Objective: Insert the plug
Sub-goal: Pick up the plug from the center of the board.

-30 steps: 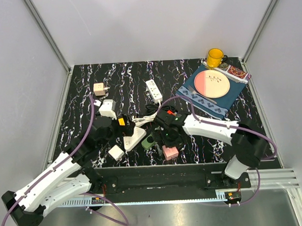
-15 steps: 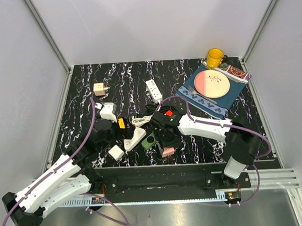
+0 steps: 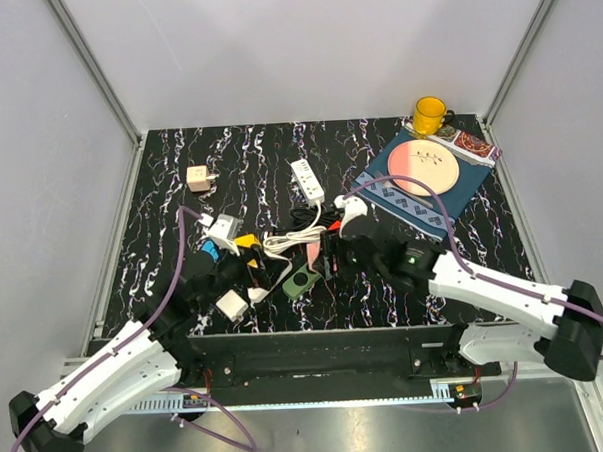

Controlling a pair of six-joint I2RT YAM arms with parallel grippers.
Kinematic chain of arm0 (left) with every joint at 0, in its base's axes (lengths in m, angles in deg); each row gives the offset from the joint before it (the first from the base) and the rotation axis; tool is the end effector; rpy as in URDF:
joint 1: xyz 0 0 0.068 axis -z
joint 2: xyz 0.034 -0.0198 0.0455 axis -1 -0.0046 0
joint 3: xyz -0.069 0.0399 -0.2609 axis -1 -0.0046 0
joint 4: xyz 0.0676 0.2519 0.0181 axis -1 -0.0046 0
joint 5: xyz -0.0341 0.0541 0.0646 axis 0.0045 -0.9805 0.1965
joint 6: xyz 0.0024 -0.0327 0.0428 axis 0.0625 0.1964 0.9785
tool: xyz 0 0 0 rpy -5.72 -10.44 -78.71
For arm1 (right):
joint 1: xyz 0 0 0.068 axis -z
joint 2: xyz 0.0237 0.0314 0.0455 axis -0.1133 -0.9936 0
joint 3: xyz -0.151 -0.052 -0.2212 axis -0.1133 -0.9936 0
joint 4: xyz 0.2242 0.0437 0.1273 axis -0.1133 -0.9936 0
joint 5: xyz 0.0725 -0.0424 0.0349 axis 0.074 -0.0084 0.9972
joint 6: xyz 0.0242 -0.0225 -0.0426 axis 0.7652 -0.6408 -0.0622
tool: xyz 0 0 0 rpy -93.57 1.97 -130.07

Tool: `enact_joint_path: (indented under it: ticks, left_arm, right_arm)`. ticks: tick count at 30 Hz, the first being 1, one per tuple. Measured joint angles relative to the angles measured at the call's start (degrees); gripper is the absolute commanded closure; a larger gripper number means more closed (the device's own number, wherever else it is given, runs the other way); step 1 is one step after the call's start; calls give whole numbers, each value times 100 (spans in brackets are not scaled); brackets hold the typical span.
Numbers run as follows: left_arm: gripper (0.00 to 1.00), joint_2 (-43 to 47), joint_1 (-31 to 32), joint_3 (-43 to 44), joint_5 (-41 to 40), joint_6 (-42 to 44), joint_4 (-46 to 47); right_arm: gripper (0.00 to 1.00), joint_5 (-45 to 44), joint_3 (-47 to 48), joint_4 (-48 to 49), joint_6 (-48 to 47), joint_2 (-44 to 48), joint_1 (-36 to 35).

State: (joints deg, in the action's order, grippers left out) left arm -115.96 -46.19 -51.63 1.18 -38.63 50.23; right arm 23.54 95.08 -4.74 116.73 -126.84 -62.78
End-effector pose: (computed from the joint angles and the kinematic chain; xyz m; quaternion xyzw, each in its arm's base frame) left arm 0.1155 -0.1077 0.2700 0.0969 0.7928 -0.3367 0.4987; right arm 0.1518 0.2163 0.2839 -0.1629 0.8917 0.2302 0.3539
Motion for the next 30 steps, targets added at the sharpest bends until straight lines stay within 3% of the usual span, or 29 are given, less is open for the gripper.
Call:
enact_joint_path:
  ticks: [6,12,22,30]
  left_arm:
    - [1,-31,20,-155,448,120,750]
    - [1,-492,39,-28,575,-66,1204]
    - [1,-1329,350,518,632,-385,1193]
    - [11,-1648,527,704,540,-409,1051]
  right_arm:
    - [99,74,-927,1497,-260,752,0]
    - [99,417,-1600,2699,-671,907,0]
    - [97,678,-1790,3386,-1523,962,0]
    - [96,905,-1805,3414,-1880,990,-4]
